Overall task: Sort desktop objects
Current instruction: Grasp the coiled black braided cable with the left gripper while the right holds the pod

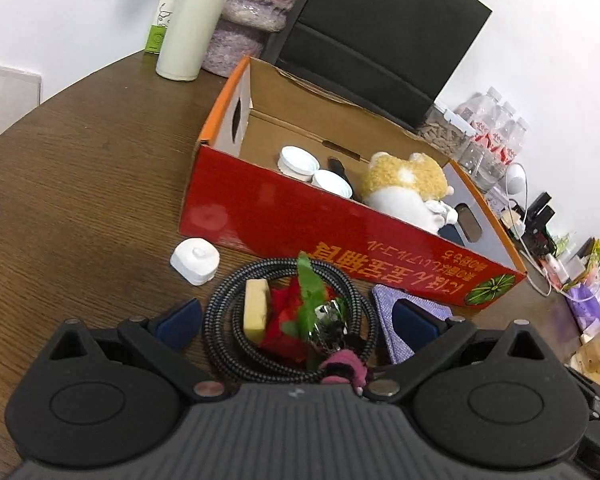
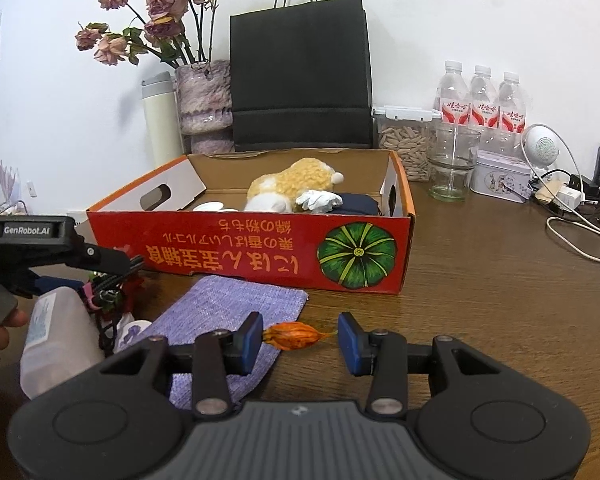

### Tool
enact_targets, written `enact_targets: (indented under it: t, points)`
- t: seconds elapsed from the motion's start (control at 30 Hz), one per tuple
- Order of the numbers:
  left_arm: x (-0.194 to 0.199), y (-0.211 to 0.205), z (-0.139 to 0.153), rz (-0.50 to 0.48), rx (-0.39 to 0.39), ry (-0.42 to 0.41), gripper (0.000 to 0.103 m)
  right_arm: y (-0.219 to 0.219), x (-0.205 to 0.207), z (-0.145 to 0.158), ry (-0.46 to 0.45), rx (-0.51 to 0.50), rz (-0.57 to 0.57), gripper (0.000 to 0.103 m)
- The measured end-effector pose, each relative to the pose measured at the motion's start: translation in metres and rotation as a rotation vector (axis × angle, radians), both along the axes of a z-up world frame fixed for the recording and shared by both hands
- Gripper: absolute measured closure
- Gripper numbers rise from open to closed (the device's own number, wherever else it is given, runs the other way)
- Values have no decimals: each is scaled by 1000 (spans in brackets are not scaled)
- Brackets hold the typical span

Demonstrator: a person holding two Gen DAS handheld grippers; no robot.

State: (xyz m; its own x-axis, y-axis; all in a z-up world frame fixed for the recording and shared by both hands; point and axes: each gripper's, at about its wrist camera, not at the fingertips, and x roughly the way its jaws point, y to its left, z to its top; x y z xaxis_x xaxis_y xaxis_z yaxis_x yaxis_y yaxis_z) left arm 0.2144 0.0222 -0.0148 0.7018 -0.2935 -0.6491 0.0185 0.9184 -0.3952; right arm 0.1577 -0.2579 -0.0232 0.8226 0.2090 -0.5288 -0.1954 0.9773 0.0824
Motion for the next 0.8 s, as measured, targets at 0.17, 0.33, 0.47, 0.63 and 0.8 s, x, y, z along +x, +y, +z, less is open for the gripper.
enact_targets:
  t: [0.17,0.33,0.47,0.63,0.8]
  points:
    - [1,-8,0,14,63,-5,0,-1,0,1,-2,5,-2,63]
    - [0,-9,-1,29,73,-16,4,0,-1,0,-3,4,1,63]
    - [-4,-8,0,34,71,-28,11,1,-4,1,-16,-10,4,63]
    - [-10,-9,2,44,71,-45,12,3,-7,2,-32,-19,4,63]
    - [-17,-10,9,63,79,-82,13,2,-9,5,-48,-9,4,63]
